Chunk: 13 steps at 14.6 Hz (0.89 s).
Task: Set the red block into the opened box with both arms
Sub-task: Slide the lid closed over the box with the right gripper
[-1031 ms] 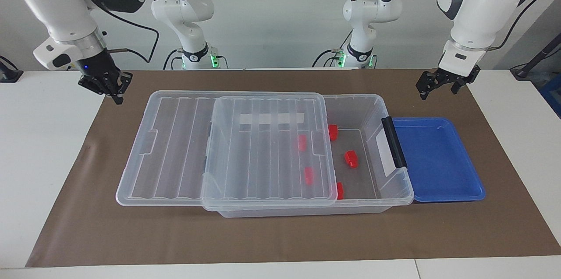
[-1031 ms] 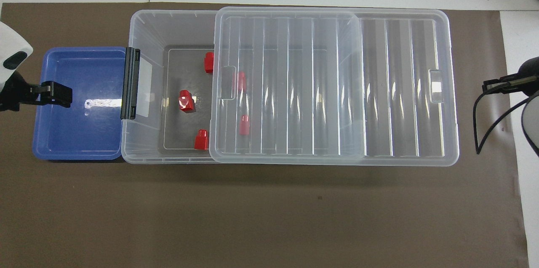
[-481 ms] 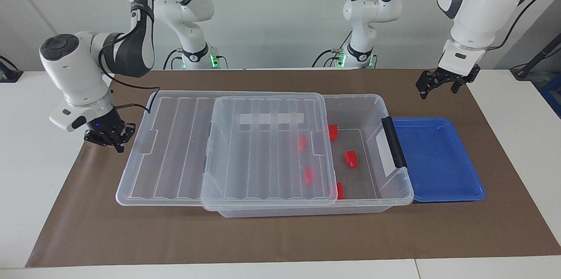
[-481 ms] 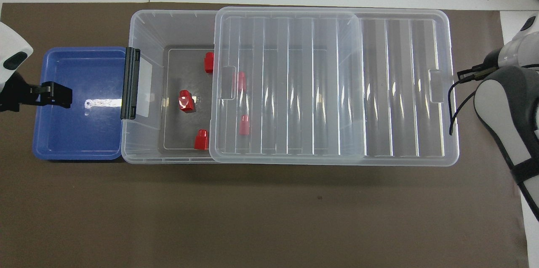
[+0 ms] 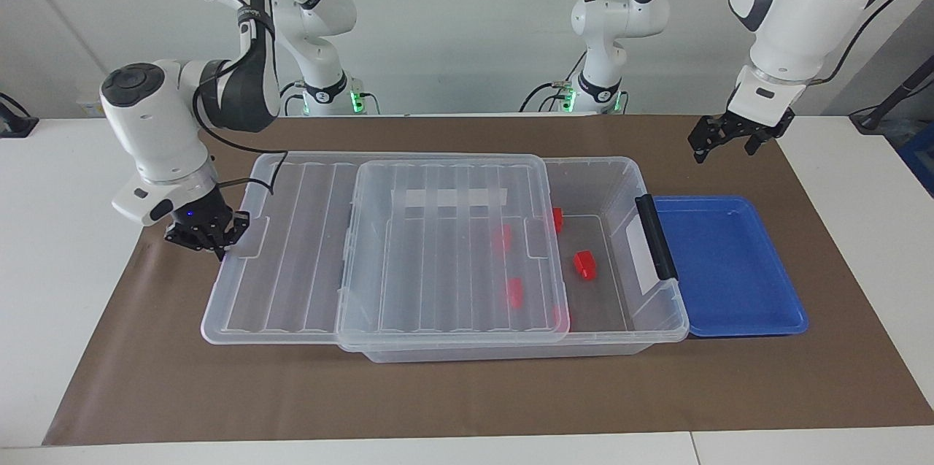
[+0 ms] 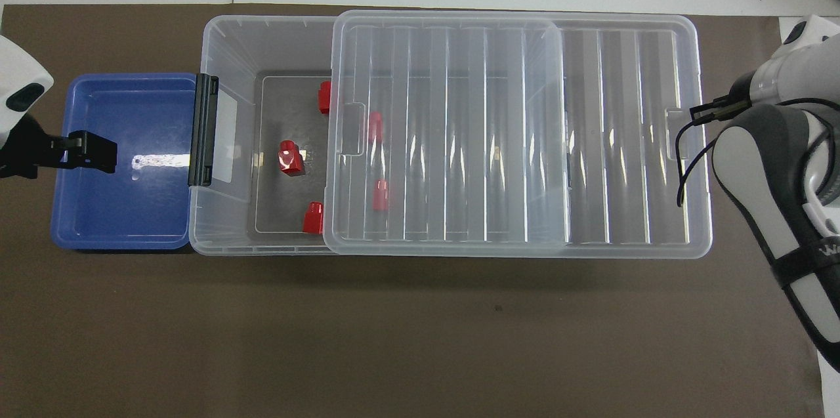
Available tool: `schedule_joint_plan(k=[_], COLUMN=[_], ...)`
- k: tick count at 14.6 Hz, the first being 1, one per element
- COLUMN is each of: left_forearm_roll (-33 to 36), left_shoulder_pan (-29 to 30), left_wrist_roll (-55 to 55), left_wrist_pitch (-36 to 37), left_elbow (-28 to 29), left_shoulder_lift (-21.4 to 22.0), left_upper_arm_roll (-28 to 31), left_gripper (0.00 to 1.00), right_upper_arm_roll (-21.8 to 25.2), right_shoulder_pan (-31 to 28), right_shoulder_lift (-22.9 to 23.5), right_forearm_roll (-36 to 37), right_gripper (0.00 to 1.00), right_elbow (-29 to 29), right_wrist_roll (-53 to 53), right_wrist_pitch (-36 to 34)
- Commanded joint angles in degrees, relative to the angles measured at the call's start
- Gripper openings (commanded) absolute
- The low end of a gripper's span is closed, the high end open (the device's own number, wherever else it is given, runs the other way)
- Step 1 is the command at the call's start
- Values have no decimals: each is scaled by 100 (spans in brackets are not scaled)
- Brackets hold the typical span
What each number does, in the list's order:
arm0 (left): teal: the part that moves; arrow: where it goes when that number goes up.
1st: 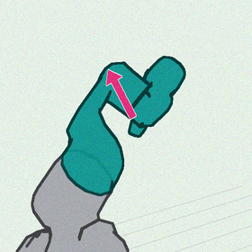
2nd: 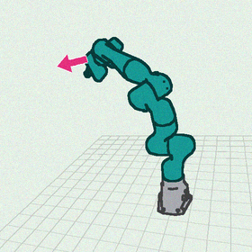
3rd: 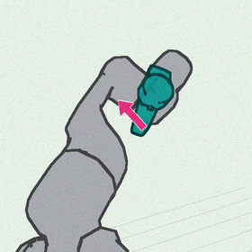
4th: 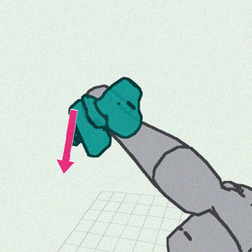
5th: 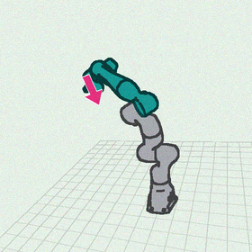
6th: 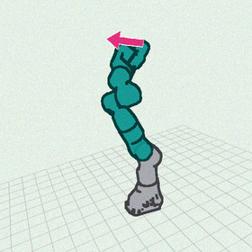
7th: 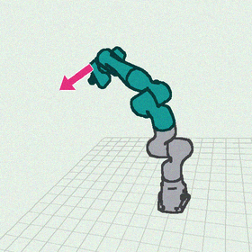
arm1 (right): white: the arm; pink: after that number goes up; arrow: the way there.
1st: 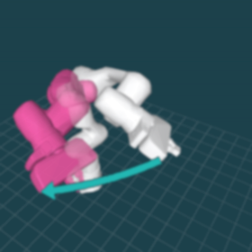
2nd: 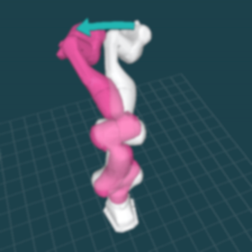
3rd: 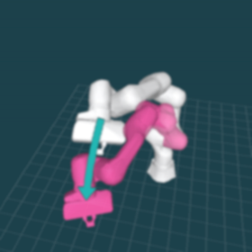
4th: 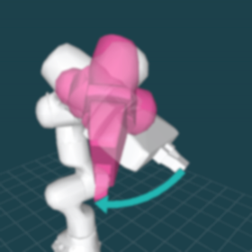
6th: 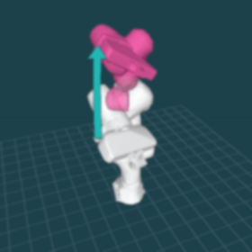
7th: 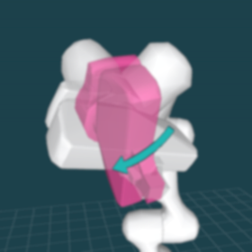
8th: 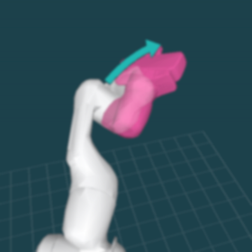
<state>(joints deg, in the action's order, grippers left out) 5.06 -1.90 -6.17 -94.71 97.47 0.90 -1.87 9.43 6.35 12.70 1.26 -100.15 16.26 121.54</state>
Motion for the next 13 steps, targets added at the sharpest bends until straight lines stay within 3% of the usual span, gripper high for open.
schedule_joint_plan(k=[1, 5, 13], left_forearm_roll=[-277, -733, -770], left_shoulder_pan=[145, 163, 119], left_wrist_roll=[133, 133, 142], left_wrist_pitch=[102, 85, 58], left_elbow=[17, 79, 79], left_shoulder_lift=[86, 130, 130], left_upper_arm_roll=[-15, -15, -15], left_gripper=[100, 100, 100], right_upper_arm_roll=[-29, -38, -38], right_shoulder_pan=[112, 322, 876], right_shoulder_lift=[39, 30, 4], right_forearm_roll=[-82, -134, -468], right_gripper=[0, 0, 0], right_elbow=[22, 22, -22], right_wrist_roll=[-97, -202, -799], right_wrist_pitch=[27, -25, -87])
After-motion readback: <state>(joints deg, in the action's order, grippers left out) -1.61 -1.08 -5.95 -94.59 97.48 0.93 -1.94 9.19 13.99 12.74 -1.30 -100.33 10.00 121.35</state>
